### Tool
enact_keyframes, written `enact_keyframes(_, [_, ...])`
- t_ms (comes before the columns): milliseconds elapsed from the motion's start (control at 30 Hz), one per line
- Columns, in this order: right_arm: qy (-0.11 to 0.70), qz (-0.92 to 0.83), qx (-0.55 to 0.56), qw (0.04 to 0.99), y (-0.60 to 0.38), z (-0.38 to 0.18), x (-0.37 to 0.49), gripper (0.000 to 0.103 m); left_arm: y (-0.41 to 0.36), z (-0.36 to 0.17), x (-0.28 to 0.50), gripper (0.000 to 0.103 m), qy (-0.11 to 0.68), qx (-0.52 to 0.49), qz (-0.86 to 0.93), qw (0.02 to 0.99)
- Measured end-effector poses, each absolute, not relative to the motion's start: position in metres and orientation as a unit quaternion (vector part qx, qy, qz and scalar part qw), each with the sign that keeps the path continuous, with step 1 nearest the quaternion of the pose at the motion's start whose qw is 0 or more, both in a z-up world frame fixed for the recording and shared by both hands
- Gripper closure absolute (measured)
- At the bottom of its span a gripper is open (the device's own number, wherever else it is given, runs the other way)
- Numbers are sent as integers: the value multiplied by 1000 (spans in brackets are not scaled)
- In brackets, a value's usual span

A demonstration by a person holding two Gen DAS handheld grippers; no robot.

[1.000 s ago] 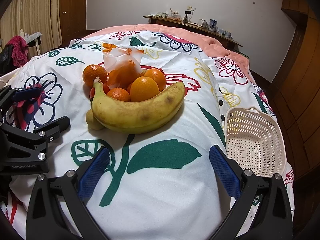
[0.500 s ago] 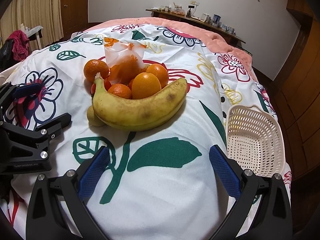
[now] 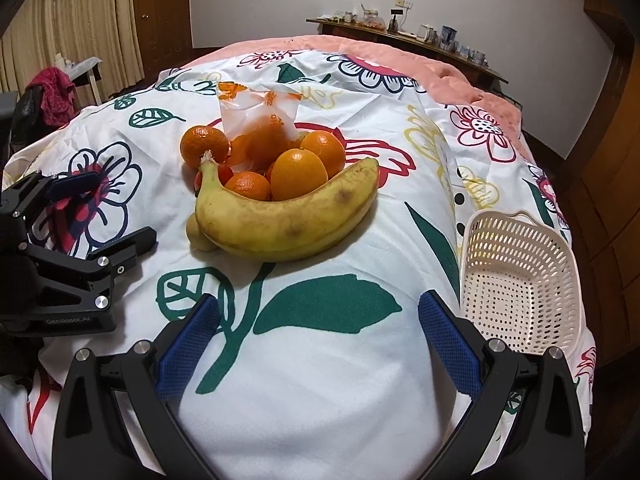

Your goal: Organize fruits

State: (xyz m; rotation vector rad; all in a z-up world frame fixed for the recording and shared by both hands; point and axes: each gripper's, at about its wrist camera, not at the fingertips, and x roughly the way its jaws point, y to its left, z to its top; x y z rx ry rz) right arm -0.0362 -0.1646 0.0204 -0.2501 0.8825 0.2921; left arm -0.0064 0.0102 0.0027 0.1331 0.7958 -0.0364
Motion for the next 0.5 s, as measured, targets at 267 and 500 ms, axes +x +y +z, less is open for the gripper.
enact_keyframes(267, [404, 142, -105, 897, -170, 30, -43, 5, 12, 8, -11, 2, 378, 46, -25, 924])
enact_keyframes(500, [390, 143, -59, 908, -186, 52, -37, 5, 21, 20, -15, 2, 363, 23, -30, 931])
